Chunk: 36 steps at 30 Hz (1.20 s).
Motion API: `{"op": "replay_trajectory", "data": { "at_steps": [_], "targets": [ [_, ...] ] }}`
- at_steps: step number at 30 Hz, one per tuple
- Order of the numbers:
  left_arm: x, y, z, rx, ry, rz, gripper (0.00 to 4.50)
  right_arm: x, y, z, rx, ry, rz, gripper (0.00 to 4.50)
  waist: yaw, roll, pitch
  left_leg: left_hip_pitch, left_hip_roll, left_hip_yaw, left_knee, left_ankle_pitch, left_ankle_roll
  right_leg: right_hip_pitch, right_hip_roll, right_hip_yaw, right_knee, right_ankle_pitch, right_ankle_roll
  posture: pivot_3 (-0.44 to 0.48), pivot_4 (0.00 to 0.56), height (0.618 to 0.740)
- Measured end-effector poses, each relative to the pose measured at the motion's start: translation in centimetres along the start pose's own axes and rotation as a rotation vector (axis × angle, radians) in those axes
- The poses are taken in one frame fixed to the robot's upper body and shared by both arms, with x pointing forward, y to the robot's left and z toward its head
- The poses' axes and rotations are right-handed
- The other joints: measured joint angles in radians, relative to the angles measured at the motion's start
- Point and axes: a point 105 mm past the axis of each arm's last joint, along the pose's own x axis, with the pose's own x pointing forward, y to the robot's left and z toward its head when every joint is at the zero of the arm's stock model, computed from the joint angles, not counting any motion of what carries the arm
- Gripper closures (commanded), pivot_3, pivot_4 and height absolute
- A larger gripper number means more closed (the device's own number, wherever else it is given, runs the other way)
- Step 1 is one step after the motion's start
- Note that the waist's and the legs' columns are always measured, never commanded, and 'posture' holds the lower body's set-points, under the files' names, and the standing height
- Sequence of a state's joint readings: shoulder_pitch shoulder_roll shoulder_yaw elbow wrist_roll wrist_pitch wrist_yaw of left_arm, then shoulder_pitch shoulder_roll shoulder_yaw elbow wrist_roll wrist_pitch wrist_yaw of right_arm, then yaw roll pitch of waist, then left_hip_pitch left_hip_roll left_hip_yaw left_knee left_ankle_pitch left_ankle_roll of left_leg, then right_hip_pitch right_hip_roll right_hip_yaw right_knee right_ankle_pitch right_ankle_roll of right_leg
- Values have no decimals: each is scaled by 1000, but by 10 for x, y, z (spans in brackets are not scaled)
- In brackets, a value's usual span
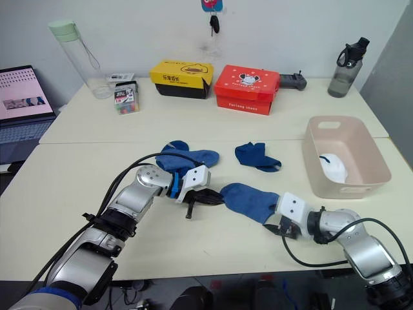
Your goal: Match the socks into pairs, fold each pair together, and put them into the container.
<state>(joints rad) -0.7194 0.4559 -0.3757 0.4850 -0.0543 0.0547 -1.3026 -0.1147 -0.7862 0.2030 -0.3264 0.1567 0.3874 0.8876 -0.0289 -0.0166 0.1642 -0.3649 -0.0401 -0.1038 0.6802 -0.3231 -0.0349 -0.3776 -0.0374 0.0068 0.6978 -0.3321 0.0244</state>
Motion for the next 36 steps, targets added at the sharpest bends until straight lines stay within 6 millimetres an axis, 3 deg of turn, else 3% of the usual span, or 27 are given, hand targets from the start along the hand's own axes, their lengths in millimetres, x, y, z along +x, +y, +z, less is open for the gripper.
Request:
{"op": "replay_trajectory", "data": {
  "at_steps": [3,9,13,17,24,27,31,33,36],
  "targets": [
    [1,0,-1,7,6,-1,4500,5,1,3,18,-17,6,2530,0,-1,-1,0,0,-1,0,0,0,1,0,-1,0,0,0,0,150,740],
    [-3,-4,0,-23,5,-39,4500,8,7,12,78,-57,37,4488,0,-1,-1,0,0,-2,0,0,0,1,0,-1,-1,0,0,0,150,740],
    [-14,-13,1,-60,12,-83,4500,4,8,20,106,-80,47,4488,-3,-1,-1,0,0,-2,0,0,0,0,0,-1,0,0,0,0,150,740],
    [-38,-28,6,-102,21,-144,4500,-4,17,41,153,-130,100,4488,-3,0,-1,0,0,-3,0,0,0,0,0,-1,0,0,0,0,150,740],
    [-91,-88,-1,-324,131,-303,4500,-14,56,74,330,-195,293,4488,-3,0,0,0,0,-7,-1,-1,1,0,0,-2,-1,0,0,0,150,740],
    [-101,-104,5,-438,136,-348,4500,-15,66,81,429,-196,353,4488,1,0,0,1,0,-7,-1,-2,4,2,-1,-2,-1,0,0,0,150,740],
    [-95,-107,1,-582,117,-338,4500,-7,72,76,577,-140,366,4488,4,0,0,1,-1,-8,-1,-2,4,3,-1,-3,-1,0,0,0,150,740],
    [-84,-100,0,-618,91,-314,4500,0,69,73,632,-113,344,4488,3,0,0,1,-1,-8,0,-2,4,3,-1,-3,-1,0,0,0,150,740],
    [-64,-72,-4,-653,71,-236,4500,13,54,67,712,-78,272,4488,1,0,-1,0,-1,-7,0,-2,4,2,0,-4,0,0,0,0,150,740]
  ]
}}
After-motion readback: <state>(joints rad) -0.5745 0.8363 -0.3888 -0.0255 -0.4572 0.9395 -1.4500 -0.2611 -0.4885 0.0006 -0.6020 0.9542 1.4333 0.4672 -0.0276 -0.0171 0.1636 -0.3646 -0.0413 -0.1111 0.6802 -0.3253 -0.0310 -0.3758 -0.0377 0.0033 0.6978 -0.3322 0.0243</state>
